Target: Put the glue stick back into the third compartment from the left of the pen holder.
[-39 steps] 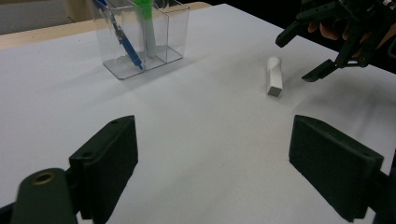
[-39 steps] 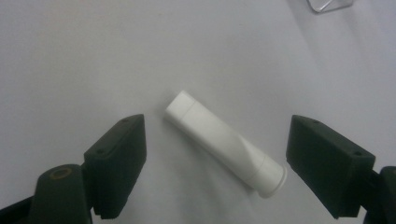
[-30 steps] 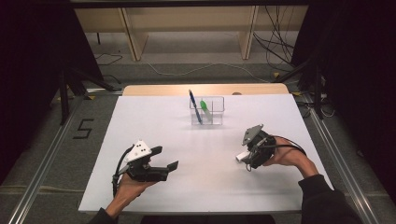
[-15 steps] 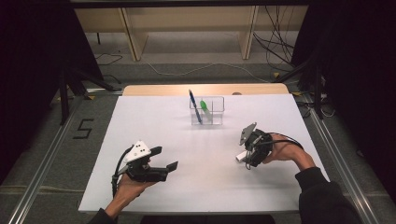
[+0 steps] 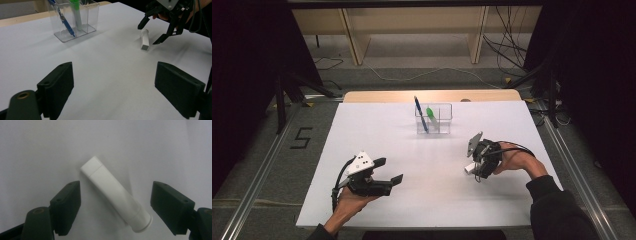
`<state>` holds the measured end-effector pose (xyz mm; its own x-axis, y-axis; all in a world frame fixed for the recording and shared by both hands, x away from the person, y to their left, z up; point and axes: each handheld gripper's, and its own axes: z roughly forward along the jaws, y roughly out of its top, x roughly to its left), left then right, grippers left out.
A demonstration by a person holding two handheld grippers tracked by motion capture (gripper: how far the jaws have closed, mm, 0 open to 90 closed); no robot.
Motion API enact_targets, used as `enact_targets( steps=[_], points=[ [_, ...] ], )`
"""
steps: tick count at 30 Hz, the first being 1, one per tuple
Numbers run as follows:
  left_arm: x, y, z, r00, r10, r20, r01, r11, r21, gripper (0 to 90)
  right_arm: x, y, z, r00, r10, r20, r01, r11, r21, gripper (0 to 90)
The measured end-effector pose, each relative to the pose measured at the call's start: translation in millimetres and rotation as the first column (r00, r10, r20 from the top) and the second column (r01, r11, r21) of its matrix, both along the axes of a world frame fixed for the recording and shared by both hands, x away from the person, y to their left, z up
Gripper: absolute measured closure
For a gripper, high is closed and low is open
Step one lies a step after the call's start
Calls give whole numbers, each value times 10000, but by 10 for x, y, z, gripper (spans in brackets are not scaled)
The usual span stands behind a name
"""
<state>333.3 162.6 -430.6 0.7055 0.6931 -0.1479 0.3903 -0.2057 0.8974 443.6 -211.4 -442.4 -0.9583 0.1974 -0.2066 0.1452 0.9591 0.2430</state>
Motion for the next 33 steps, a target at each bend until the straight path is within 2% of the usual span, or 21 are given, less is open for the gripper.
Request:
enact_targets(
  steps=[6, 10, 19, 24, 26, 31, 33],
  points=[
    [1, 28, 2, 10000, -47, -22, 47, 9999, -150, 150, 24, 3, -30, 9997, 116, -195, -120, 9997, -194, 269],
    [-4, 23, 8, 10000, -84, -27, 84, 9999, -138, 150, 35, 5, -47, 9995, 266, -188, -272, 9991, -325, 285],
    [4, 28, 3, 9998, -156, -146, 152, 9995, -289, 150, 61, -23, -71, 9997, 197, -154, -202, 9991, -378, 316],
    [4, 31, 5, 9998, -129, -164, 124, 9995, -307, 150, 75, -5, -87, 9991, 342, -236, -350, 9987, -361, 348],
    [5, 31, 7, 9998, -157, -143, 153, 9994, -299, 150, 75, 10, -106, 9988, 368, -308, -384, 9978, -542, 360],
    [6, 32, 4, 9997, -175, -145, 171, 9994, -288, 150, 85, 14, -119, 9979, 535, -365, -552, 9972, -495, 407],
    [7, 31, 2, 9997, -180, -156, 176, 9994, -281, 150, 92, 13, -113, 9978, 557, -373, -580, 9963, -640, 424]
  ],
)
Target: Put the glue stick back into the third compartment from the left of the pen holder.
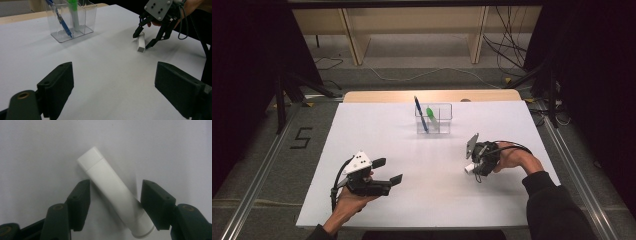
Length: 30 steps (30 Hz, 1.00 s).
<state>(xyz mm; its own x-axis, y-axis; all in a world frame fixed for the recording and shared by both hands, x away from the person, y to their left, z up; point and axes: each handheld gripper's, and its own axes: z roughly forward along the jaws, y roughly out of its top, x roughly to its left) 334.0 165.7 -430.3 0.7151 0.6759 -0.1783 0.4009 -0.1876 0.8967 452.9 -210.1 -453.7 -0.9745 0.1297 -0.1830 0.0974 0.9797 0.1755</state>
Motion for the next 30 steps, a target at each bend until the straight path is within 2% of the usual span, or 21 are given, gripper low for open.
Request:
enact_targets(
  steps=[2, 9, 24, 30],
  points=[
    [-1, -2, 2, 10000, -10, -8, 10, 10000, 2, 150, 16, 2, 1, 10000, 11, -27, -11, 10000, 27, 442],
    [-4, -4, -1, 10000, -53, -52, 53, 10000, 26, 150, 45, 19, 11, 9997, 223, -96, -226, 9992, -328, 488],
    [-2, -6, -3, 10000, -52, -78, 52, 10000, -13, 150, 48, 43, 13, 9961, 409, -783, -443, 9981, -428, 682],
    [2, 2, -1, 10000, -35, -60, 34, 10000, -36, 150, 30, 50, 22, 9971, 442, -616, -470, 9979, -449, 697]
  ],
)
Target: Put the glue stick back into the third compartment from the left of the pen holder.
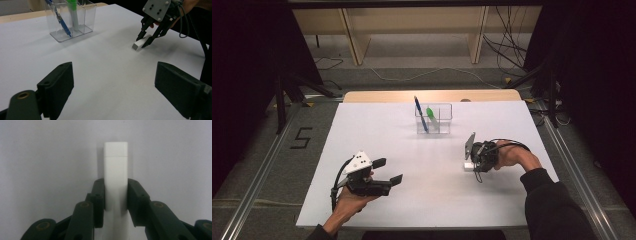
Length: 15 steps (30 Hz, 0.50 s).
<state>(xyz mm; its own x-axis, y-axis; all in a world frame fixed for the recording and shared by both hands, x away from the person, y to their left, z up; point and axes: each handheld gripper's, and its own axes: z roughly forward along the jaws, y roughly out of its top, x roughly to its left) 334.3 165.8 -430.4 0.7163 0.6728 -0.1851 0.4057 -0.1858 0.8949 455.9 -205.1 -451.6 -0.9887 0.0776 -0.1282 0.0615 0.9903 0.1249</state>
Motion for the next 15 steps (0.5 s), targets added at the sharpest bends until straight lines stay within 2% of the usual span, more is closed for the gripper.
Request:
enact_targets(
  steps=[4, 9, 13, 15],
  points=[
    [1, 0, -1, 10000, 22, -19, -22, 10000, 2, 150, -42, 24, 50, 9996, 54, 279, -63, 9995, 309, 700],
    [2, -3, -6, 9999, 31, -115, -31, 10000, 39, 150, -127, 57, 142, 9958, 253, 879, -311, 9974, 653, 701],
    [11, 1, -10, 9999, 54, -162, -53, 10000, 57, 150, -232, 99, 207, 9847, 563, 1647, -711, 9938, 855, 702],
    [15, 2, -14, 9996, 66, -257, -65, 10000, 47, 150, -298, 129, 228, 9741, 702, 2148, -914, 9917, 907, 701]
  ],
)
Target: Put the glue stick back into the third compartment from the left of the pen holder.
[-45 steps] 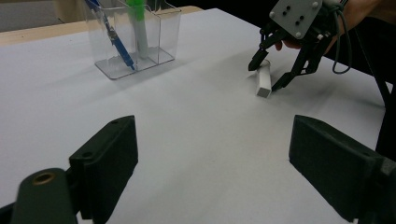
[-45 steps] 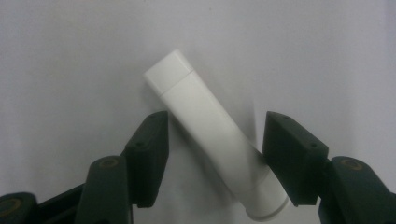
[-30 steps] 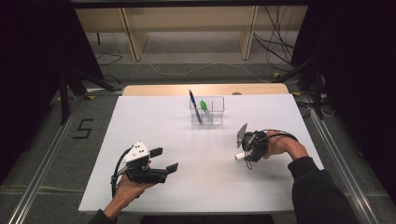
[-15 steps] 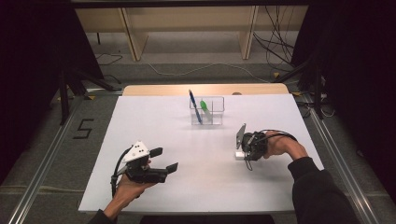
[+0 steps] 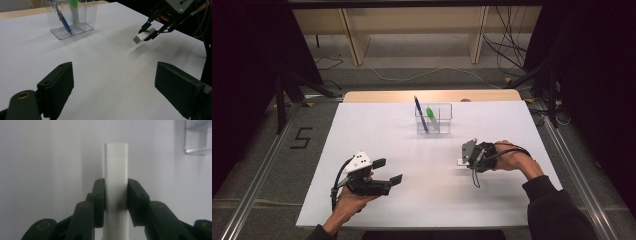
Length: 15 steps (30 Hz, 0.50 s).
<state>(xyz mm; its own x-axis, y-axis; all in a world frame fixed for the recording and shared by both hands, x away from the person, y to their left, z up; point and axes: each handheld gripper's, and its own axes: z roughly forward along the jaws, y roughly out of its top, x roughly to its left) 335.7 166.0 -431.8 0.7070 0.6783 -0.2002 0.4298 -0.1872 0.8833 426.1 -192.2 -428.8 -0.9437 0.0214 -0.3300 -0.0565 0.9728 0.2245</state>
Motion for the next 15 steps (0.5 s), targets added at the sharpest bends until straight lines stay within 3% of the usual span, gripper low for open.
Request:
enact_targets(
  steps=[4, 7, 15],
  points=[
    [4, 0, -2, 10000, 25, -59, -25, 10000, 14, 150, -139, 56, 11, 9949, 372, 933, -386, 9992, 132, 701],
    [9, 2, -3, 10000, 33, -50, -32, 10000, 52, 150, -238, 97, 11, 9846, 705, 1601, -741, 9971, 167, 702],
    [16, 3, -6, 9999, 56, -150, -55, 10000, 77, 150, -451, 196, 7, 9464, 1188, 3005, -1370, 9898, 398, 701]
  ],
)
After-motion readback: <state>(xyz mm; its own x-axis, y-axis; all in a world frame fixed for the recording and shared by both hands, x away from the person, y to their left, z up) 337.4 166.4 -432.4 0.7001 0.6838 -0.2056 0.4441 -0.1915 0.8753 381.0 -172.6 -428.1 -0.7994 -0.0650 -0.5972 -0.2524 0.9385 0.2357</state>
